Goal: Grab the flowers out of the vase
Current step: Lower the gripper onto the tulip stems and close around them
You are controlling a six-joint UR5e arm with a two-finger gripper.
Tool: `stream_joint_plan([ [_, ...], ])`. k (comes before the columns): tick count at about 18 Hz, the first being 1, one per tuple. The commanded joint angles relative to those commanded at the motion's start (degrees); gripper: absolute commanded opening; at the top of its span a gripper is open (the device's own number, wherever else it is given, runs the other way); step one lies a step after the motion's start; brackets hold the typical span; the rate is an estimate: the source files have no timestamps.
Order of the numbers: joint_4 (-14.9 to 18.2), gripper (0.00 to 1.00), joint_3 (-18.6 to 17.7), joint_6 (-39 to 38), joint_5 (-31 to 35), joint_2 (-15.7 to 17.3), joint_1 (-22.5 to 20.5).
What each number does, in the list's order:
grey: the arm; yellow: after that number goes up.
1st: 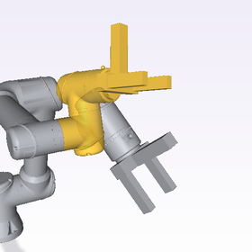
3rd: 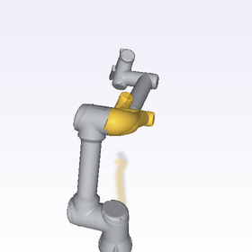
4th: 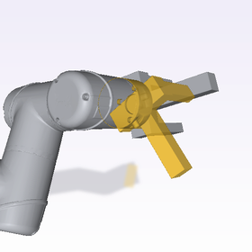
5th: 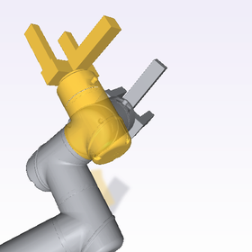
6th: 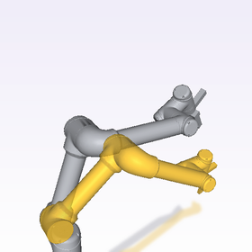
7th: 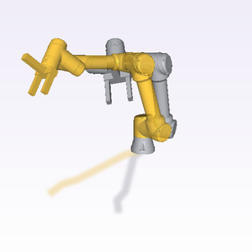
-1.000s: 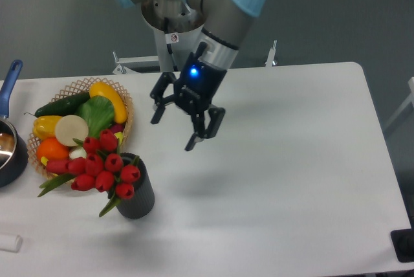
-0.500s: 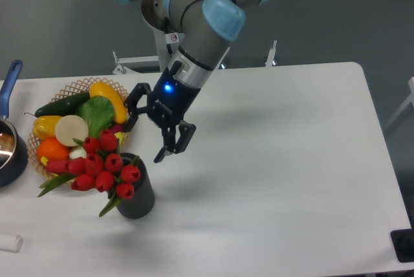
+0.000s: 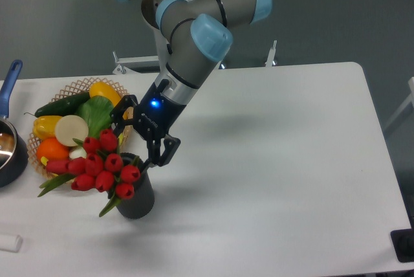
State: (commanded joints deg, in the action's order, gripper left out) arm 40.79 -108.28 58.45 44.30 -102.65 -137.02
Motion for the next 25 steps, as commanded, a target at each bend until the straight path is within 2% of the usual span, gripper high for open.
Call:
stream_joint_plan([
  [3,-1.32,1.0,0.88,0.0,0.09,-1.5,0.97],
  [9,-1.41,1.0,2.29,0.17,0.18,-3.08,1.67],
  [12,-1.41,0.87,2.55,0.35,0.18,-3.08,1.67],
  [14,-1.41,0.69,2.55,0.35,0.18,-3.08,1.76],
  [17,-1.41,0.62,2.55,0.35,0.09,-2.99,1.67],
  [18,-1.41,0.54,2.55,0.18,0.0,-2.99,1.76],
  [22,-1.33,0.44,2.55,0.0,-0.09,-2.99,1.67],
  [25,-1.41,0.44,2.64,0.0,-1.75,-2.73,1.5],
])
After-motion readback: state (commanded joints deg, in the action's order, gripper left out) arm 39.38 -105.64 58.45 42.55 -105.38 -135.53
